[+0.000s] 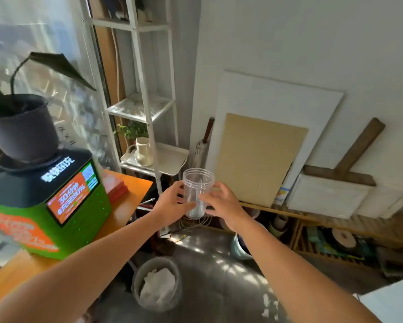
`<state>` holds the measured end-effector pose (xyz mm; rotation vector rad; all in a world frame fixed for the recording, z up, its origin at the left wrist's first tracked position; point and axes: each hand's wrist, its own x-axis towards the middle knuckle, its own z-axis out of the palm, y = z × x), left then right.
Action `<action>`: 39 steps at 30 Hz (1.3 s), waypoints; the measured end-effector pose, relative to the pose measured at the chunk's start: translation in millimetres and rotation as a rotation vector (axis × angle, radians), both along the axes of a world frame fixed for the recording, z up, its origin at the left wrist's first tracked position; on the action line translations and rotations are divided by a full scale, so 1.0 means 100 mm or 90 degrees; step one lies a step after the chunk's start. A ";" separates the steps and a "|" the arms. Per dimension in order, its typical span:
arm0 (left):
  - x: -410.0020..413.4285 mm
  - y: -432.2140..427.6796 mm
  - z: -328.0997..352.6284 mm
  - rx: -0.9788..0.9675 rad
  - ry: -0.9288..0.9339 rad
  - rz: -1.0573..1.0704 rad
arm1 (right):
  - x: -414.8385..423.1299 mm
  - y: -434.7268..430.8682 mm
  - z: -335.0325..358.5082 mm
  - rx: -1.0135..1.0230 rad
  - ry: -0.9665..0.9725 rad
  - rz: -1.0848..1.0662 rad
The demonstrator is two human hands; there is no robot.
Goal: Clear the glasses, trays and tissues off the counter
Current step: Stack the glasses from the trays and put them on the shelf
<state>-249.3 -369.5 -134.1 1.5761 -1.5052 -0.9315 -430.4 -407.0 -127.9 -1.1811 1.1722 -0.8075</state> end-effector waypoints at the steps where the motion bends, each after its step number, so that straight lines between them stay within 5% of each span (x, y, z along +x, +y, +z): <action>1: 0.05 -0.21 0.02 0.005 0.001 -0.003 | 0.05 -0.20 0.01 0.005 0.001 -0.004; 13: 0.52 -2.06 -0.12 0.054 -0.005 0.004 | 0.51 -2.06 -0.16 0.047 0.008 0.015; 27: 0.85 -4.18 -0.91 0.189 0.008 0.222 | 1.14 -4.74 -0.81 0.147 0.123 0.214; 39: 1.06 -4.74 -1.64 0.168 0.100 0.395 | 1.74 -5.60 -1.78 0.149 0.248 0.370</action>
